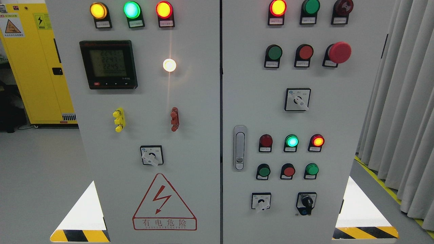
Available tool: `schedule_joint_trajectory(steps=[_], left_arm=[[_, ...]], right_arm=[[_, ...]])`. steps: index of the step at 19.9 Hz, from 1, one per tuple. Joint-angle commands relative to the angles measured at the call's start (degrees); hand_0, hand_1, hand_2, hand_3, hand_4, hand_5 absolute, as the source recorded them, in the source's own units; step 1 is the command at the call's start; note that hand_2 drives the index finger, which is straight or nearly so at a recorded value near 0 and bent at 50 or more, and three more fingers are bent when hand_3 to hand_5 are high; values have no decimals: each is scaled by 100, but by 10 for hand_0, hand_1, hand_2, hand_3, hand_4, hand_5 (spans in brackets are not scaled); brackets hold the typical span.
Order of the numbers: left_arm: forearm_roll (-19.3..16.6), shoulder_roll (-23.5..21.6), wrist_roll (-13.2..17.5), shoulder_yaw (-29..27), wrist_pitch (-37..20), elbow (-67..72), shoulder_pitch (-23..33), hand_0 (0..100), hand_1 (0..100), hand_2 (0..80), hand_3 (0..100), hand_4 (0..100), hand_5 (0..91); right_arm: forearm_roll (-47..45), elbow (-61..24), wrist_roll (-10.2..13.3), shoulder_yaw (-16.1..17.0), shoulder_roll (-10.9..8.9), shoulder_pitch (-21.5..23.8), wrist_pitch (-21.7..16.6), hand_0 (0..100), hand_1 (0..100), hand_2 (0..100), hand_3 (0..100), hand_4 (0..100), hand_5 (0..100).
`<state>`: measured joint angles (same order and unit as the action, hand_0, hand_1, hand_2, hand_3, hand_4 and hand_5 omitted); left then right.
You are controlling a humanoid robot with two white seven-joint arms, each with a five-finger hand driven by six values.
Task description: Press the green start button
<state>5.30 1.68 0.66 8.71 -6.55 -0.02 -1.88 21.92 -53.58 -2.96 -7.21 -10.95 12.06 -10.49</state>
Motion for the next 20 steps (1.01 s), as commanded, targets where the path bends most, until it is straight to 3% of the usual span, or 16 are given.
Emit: schedule_joint_trajectory(steps=[1,10,20], left_arm=[[-2,323,5,-1,-4,-138,-5,120,556,0,0,0,0],[-2,403,5,-1,-4,-147,-5,120,556,0,0,0,0],[-2,438,5,8,-4,-156,-5,120,556,0,0,0,0]], right_arm=[[838,-3384,41,-404,-539,332,-102,229,463,0,337,371,216],[2746,-4941,6,-149,-504,-9,-278,277,560,0,548,561,388],[3792,-5882,-12,519,-469,-678,-278,298,578,0,627,620,418]])
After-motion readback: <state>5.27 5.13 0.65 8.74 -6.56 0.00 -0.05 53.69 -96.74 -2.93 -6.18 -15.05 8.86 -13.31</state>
